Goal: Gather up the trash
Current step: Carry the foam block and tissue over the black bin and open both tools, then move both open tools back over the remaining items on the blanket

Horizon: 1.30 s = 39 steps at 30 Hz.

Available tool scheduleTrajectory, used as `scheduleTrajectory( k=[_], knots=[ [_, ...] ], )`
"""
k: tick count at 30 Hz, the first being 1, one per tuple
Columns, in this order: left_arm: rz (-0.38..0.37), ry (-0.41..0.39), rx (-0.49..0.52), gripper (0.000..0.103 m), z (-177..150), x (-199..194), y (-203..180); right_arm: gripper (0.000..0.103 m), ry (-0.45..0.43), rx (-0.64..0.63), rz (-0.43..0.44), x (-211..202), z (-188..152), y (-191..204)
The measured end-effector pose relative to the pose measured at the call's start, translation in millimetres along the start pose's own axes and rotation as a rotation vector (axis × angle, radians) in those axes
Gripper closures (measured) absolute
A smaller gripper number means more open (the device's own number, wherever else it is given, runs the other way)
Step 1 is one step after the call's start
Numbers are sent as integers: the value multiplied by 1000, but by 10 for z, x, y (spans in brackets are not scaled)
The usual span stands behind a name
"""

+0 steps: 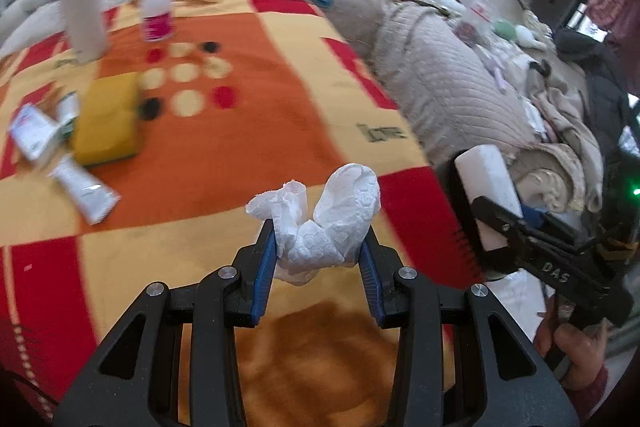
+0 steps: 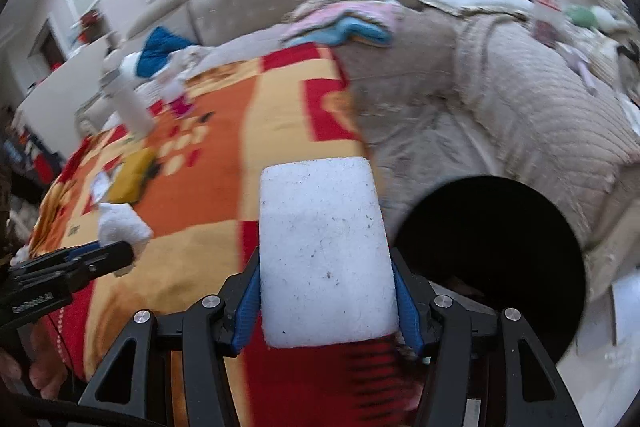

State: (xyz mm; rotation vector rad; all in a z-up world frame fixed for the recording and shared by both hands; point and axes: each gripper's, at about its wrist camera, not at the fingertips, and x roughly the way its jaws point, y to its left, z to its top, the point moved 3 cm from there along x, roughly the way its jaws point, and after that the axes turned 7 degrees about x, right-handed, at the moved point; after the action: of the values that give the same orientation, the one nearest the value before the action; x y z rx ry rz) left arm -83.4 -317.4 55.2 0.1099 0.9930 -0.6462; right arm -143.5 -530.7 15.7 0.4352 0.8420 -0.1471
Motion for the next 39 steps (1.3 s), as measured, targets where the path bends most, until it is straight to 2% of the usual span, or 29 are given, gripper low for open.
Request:
scheduleTrajectory(
  k=[7,14,17,20,21,23,28,39],
  knots=[
    [-129,36,54,66,280,389,-627,47,-4,140,-79,-59,50,-724],
    [-258,68,50,66,436,731,-1052,47,3,196,-109,-22,26,-1056],
    [-292,77,57,62,469,814,-1176,44,-6,220,-125,-24,35,-1126],
    [-327,91,41,50,493,911,-1250,26,-6,241,-143,-8,45,-1181],
    [-336,93,32,44,498,929,-1256,25,-7,249,-143,-10,45,-1198],
    [-354,95,17,42,500,949,-1254,25,-7,252,-146,-12,36,-1221],
    [-322,96,32,42,471,915,-1194,25,9,256,-145,11,7,-1224],
    [-119,54,25,42,332,702,-722,25,22,197,-113,81,-11,-844]
  ],
)
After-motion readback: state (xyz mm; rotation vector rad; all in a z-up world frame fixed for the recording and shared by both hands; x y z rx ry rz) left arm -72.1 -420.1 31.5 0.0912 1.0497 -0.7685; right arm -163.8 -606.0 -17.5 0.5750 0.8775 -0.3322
